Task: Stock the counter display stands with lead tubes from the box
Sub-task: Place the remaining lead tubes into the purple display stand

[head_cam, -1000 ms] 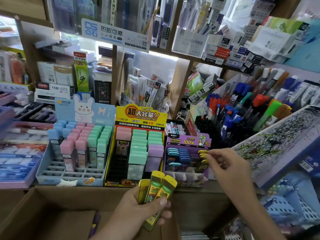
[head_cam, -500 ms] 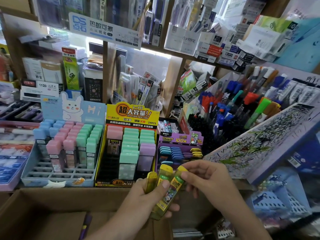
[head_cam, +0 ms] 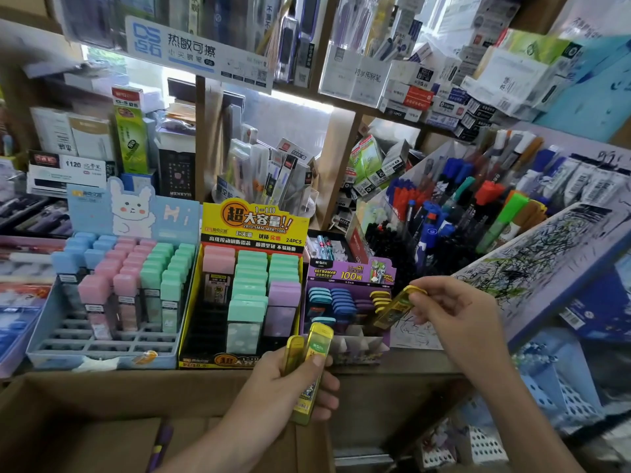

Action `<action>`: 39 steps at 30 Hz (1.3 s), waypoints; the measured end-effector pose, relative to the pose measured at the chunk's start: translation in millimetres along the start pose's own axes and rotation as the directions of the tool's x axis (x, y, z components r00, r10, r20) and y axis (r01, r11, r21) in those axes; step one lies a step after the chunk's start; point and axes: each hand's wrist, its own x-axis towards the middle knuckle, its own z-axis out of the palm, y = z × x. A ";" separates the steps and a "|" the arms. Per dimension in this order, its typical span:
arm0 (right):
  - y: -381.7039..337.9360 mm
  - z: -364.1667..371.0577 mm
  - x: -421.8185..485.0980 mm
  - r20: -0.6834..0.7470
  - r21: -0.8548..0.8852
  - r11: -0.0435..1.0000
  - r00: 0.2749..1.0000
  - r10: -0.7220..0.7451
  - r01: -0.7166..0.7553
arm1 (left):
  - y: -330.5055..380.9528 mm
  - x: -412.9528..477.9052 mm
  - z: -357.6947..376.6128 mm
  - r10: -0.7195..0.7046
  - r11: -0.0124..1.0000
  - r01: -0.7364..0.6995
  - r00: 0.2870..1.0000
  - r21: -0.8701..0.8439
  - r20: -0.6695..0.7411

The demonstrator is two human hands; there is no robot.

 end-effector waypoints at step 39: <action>-26.1 34.9 -38.9 0.373 0.126 0.945 0.897 0.237 -0.302 | 2.3 10.1 11.8 0.002 0.999 -0.007 0.988 0.033 0.153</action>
